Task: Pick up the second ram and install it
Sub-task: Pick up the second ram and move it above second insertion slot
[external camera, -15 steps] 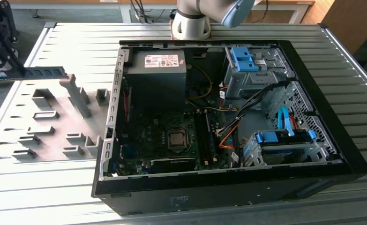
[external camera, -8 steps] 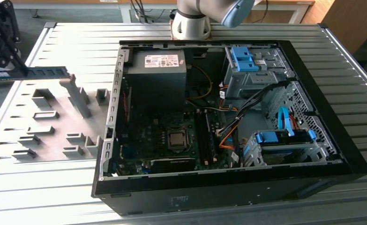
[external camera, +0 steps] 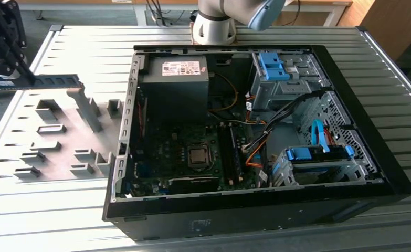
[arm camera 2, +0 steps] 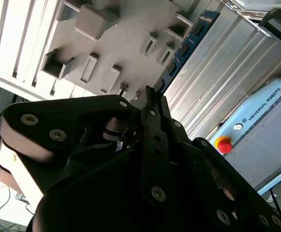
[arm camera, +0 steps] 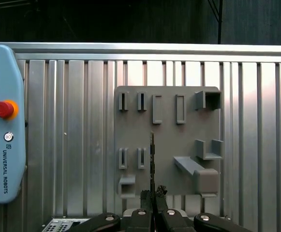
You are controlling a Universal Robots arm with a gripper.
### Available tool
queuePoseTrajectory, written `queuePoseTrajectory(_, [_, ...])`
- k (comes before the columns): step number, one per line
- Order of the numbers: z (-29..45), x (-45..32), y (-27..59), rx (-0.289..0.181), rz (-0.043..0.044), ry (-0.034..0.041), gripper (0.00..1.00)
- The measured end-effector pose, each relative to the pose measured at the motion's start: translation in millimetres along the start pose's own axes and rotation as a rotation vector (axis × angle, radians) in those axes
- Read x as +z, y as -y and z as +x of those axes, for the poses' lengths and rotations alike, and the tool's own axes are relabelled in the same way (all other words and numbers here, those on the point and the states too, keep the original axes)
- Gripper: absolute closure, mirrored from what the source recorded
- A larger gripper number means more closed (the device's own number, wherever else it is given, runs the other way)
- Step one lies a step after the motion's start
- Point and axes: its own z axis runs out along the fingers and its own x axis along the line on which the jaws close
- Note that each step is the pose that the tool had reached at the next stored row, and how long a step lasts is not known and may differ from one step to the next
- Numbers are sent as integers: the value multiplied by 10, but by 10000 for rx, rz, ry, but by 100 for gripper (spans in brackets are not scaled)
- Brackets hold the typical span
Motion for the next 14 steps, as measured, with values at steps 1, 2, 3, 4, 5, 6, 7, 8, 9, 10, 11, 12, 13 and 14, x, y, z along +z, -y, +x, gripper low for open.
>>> queuePoseTrajectory(1, [0,0,7,0,0,0,86])
queuePoseTrajectory(2, [0,0,14,0,0,0,86])
queuePoseTrajectory(3, [0,0,24,0,0,0,86])
queuePoseTrajectory(4, [0,0,31,0,0,0,86])
queuePoseTrajectory(5, [0,0,38,0,1,1,86])
queuePoseTrajectory(6, [0,0,45,0,1,1,86])
queuePoseTrajectory(7, [0,-1,52,0,0,0,86])
queuePoseTrajectory(8, [0,0,59,0,0,0,86])
queuePoseTrajectory(9, [-1,-1,66,0,0,0,86])
queuePoseTrajectory(10, [-1,0,73,0,0,1,86])
queuePoseTrajectory(11, [-1,-1,80,0,0,0,86])
queuePoseTrajectory(12, [-1,0,87,0,1,1,86])
queuePoseTrajectory(13, [-1,-1,94,0,0,0,86])
queuePoseTrajectory(14, [-1,-1,102,0,0,0,86])
